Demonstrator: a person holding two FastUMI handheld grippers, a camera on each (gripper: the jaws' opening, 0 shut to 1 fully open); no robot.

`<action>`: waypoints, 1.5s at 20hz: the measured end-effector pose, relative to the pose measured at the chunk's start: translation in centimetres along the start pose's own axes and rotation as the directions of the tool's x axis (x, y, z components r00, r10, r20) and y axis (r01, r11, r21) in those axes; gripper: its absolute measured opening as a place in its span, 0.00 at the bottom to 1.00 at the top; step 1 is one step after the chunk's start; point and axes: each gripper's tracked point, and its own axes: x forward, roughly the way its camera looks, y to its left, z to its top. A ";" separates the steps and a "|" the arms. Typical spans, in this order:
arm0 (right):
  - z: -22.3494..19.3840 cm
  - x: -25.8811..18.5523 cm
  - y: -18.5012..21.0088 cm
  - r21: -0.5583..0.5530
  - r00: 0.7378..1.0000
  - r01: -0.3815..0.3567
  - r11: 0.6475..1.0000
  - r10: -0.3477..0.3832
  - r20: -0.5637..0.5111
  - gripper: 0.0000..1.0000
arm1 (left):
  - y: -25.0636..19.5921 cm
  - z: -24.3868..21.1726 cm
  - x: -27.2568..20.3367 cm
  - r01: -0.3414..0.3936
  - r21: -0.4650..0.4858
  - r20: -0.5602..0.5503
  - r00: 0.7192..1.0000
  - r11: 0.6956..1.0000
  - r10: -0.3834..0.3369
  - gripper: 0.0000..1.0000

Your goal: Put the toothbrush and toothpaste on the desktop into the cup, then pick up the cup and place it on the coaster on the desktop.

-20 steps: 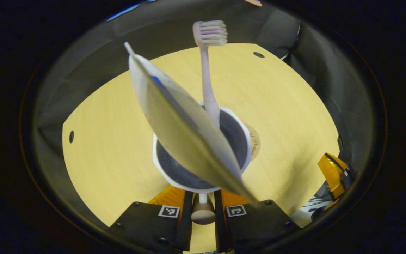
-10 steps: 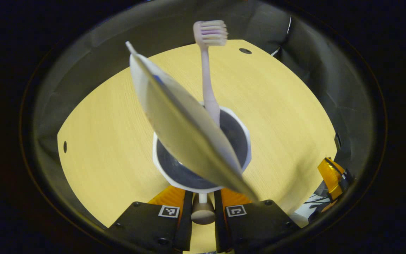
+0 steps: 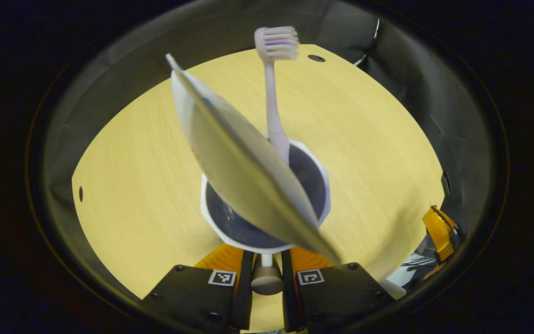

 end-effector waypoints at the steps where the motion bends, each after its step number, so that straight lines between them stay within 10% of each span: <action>1: -0.1 0.0 -0.1 0.002 1.000 0.000 1.000 0.000 0.000 0.09 | -0.1 0.0 0.1 0.000 0.000 -0.003 1.000 1.000 0.000 0.33; 24: -1.4 0.5 0.3 0.002 1.000 -0.020 1.000 0.020 -0.022 0.09 | -0.1 -0.1 -1.0 0.006 0.029 0.032 0.999 1.000 -0.007 0.37; 28: -1.3 0.6 0.4 -0.005 0.999 -0.038 0.999 0.038 -0.025 0.09 | 0.3 -0.2 -2.6 0.007 0.026 0.062 0.998 1.000 -0.009 0.44; 30: -1.2 0.7 0.6 -0.016 0.999 -0.048 0.999 0.047 -0.022 0.09 | 0.4 -0.5 -3.5 0.005 0.026 0.079 0.997 1.000 -0.007 0.67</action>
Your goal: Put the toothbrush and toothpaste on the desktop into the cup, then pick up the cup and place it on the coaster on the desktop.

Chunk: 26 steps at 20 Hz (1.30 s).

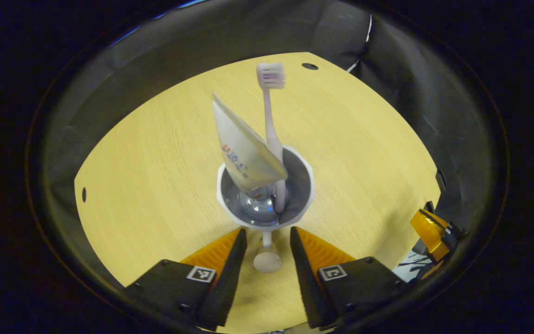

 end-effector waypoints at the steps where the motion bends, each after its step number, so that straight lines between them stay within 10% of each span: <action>1: -0.1 -0.1 0.2 -0.008 1.000 -0.007 1.000 0.007 0.002 0.09 | 0.0 -0.2 -0.5 -0.001 -0.005 0.009 1.000 1.000 0.001 0.70; 9: -0.7 -1.5 6.2 -0.148 0.990 -0.139 0.979 0.138 -0.017 0.09 | 2.5 -2.2 -6.6 -0.028 -0.091 0.194 0.980 0.995 0.045 0.72; 14: 1.8 -3.9 13.3 -0.304 0.963 -0.246 0.920 0.269 0.035 0.09 | 6.0 -4.3 -13.8 -0.074 -0.206 0.392 0.907 0.976 0.152 0.75; 20: 7.5 -9.6 21.1 -0.436 0.882 -0.320 0.841 0.433 0.187 0.09 | 10.8 -4.5 -26.4 -0.134 -0.322 0.627 0.712 0.937 0.318 0.73; 26: 13.9 -17.5 24.3 -0.502 0.747 -0.299 0.812 0.526 0.405 0.09 | 12.1 -2.8 -36.7 -0.179 -0.373 0.780 0.470 0.910 0.412 0.72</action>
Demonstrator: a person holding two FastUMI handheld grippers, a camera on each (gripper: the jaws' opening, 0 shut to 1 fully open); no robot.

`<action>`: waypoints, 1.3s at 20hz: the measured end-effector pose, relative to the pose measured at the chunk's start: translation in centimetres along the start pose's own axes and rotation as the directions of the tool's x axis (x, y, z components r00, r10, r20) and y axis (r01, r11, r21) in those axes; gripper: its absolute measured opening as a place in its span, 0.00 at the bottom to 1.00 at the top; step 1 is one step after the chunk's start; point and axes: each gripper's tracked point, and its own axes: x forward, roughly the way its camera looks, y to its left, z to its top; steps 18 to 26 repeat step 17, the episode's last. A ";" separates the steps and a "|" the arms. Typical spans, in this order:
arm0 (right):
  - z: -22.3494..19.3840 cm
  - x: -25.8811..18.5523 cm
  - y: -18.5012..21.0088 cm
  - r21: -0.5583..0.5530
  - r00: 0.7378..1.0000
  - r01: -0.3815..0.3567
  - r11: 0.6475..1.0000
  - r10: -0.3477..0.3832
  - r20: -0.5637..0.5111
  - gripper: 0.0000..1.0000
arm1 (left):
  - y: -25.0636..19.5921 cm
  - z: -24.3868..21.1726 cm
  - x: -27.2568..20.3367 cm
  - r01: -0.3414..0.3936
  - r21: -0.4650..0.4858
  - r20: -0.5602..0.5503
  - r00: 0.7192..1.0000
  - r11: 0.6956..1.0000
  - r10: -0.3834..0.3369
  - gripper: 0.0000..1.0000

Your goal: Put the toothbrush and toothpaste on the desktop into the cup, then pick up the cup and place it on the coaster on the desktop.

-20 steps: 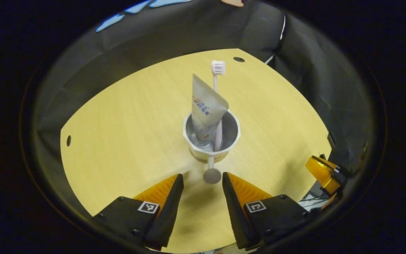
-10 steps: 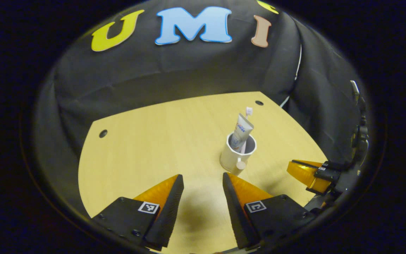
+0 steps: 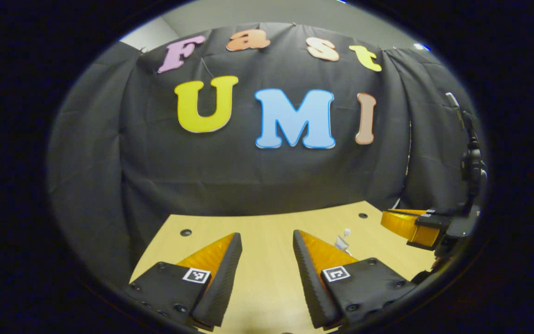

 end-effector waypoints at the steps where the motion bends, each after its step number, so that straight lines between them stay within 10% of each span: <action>1: 1.2 -0.3 0.3 -0.003 0.999 -0.001 1.000 0.001 0.033 0.09 | -0.2 0.6 -0.5 -0.003 -0.005 0.022 1.000 1.000 0.003 0.72; 8: 4.5 -1.9 0.7 -0.023 0.981 0.068 0.997 -0.062 0.185 0.17 | 0.8 4.0 0.6 -0.073 -0.018 0.206 0.976 0.997 0.076 0.76; 11: 4.7 -3.0 0.6 0.004 0.975 0.062 0.998 -0.062 0.212 0.87 | 0.9 5.6 0.4 -0.083 -0.037 0.285 0.954 0.996 0.090 0.77; 12: 5.0 -3.4 0.3 0.022 0.971 0.071 0.997 -0.074 0.226 0.94 | 0.8 6.0 0.6 -0.080 -0.039 0.303 0.949 0.996 0.088 0.77; 26: 4.9 -3.0 0.3 0.009 0.969 0.077 0.997 -0.077 0.233 0.87 | 0.8 6.1 0.4 -0.090 -0.041 0.318 0.943 0.995 0.098 0.76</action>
